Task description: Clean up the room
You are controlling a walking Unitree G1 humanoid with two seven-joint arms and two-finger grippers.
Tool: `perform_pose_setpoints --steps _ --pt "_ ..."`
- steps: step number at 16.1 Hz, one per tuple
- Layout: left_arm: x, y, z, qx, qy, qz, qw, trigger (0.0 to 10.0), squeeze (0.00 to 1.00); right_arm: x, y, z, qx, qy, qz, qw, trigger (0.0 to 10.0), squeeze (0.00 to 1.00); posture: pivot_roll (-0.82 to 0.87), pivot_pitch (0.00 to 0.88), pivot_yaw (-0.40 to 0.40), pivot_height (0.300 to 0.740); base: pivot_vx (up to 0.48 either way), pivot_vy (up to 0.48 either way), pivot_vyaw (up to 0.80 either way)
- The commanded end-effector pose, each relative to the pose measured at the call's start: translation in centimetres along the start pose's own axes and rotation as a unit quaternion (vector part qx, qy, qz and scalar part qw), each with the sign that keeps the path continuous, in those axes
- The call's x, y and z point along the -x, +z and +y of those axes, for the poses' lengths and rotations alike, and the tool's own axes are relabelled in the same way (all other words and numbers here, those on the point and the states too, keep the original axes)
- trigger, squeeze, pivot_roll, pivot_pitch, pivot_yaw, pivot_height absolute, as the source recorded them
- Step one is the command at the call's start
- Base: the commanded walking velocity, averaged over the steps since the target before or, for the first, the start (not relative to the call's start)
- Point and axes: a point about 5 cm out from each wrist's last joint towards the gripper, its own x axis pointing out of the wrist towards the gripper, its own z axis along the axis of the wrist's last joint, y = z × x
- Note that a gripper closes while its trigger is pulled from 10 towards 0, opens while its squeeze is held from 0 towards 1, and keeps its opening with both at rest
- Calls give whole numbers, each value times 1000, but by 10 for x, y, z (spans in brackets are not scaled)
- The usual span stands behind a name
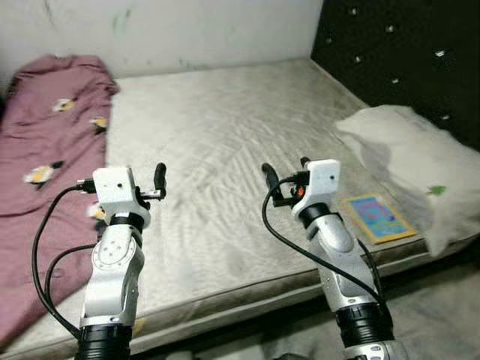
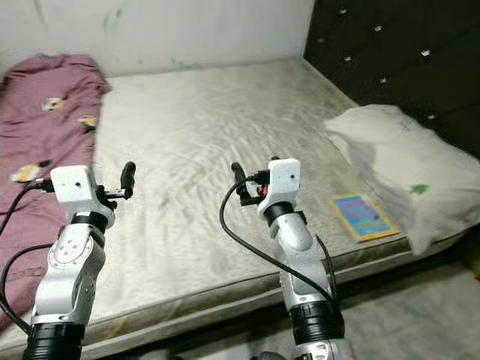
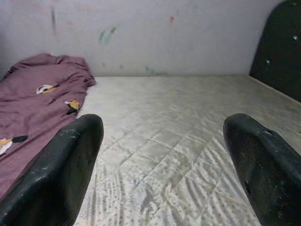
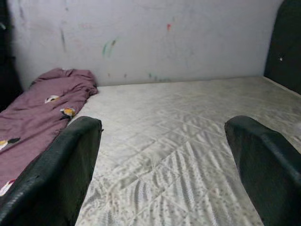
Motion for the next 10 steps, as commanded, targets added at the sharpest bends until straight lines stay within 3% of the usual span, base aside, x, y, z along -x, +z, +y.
perform_pose_setpoints --steps 1,4,7,10 --pt "-1 -1 -8 3 -13 2 1000 10000 0 3 -1 -9 6 -12 3 1000 10000 0 -30 0 14 740 0 461 0" --pt "-1 0 -8 4 -11 2 1000 10000 0 2 0 -8 10 -9 0 1000 10000 0 -32 0 14 740 0 197 496" --pt "-1 0 -8 4 -11 2 1000 10000 0 2 0 -7 10 -8 0 1000 10000 0 -32 0 14 740 0 0 0" --pt "-1 0 -8 2 -10 2 1000 10000 0 2 0 -7 11 -5 -1 1000 10000 0 -30 0 16 740 0 0 777"
